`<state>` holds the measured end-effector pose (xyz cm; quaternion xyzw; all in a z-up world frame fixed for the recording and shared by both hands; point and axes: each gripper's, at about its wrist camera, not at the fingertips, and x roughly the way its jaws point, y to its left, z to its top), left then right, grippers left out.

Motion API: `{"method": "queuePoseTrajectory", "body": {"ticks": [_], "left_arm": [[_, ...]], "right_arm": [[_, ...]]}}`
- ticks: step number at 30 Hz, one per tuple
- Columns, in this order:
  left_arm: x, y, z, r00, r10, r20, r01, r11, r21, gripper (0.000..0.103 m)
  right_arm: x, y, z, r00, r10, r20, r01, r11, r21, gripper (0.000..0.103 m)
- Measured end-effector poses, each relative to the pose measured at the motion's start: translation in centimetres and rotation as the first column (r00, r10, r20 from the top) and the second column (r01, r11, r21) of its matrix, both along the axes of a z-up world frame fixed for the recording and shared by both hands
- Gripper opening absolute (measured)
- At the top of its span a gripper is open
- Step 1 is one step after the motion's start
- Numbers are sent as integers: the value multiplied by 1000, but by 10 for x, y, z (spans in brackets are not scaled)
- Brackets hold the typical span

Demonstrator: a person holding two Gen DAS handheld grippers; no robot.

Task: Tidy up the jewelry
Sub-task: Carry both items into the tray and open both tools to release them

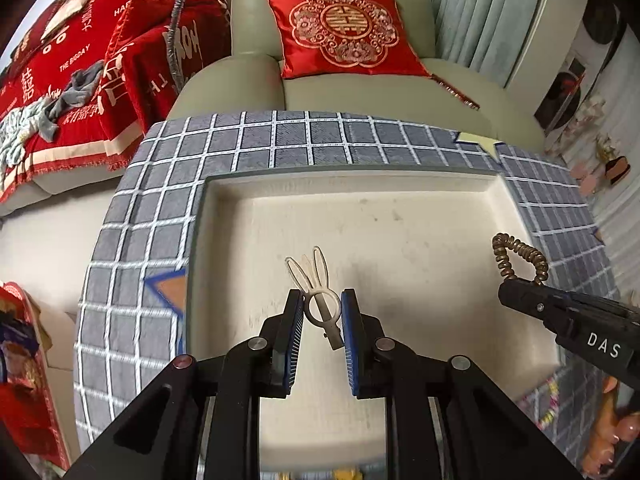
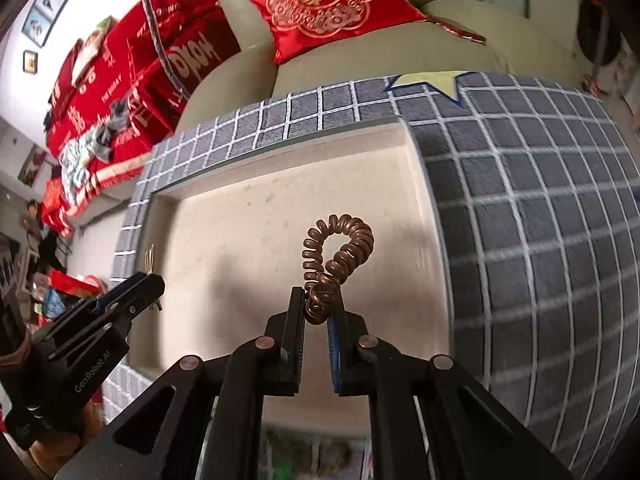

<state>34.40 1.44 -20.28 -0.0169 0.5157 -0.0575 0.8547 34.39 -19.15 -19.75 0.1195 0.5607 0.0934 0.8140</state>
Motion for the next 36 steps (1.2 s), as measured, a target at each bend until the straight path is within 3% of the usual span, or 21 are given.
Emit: {"method": "queuePoseTrajectory", "body": {"ticks": [6, 12, 13, 15, 16, 21, 30, 31, 32, 36], "left_arm": [[18, -9, -21, 1000, 4, -20, -3, 998, 63, 34], [20, -12, -34, 999, 10, -45, -7, 997, 78, 34], [20, -13, -35, 999, 7, -43, -3, 996, 85, 34], [20, -16, -35, 999, 0, -40, 4, 994, 108, 34], [20, -18, -35, 999, -3, -38, 8, 992, 123, 34], [19, -19, -34, 999, 6, -39, 0, 990, 140, 34], [19, -15, -35, 999, 19, -34, -14, 993, 118, 35], [19, -15, -35, 999, 20, -31, -16, 992, 124, 53], [20, -15, -35, 999, 27, -32, -22, 991, 135, 102], [14, -12, -25, 999, 41, -8, -40, 990, 134, 103]], "right_arm": [[21, 2, -18, 1000, 23, -21, -23, 1000, -14, 11], [23, -1, -28, 999, 33, -39, -33, 999, -9, 13], [23, 0, -28, 998, 37, -41, -37, 999, -1, 18], [24, 2, -26, 998, 45, -41, -45, 999, 15, 40], [24, 2, -25, 998, 44, -37, -43, 999, 15, 57], [17, -8, -8, 1000, 5, -10, -4, 996, 94, 59], [-13, -23, 22, 999, -46, 18, 43, 991, 127, 64], [-15, -24, 22, 999, -46, 16, 43, 991, 127, 65], [-19, -24, 23, 999, -48, 11, 46, 991, 125, 65], [-31, -31, 27, 997, -70, 8, 68, 988, 136, 66]]}}
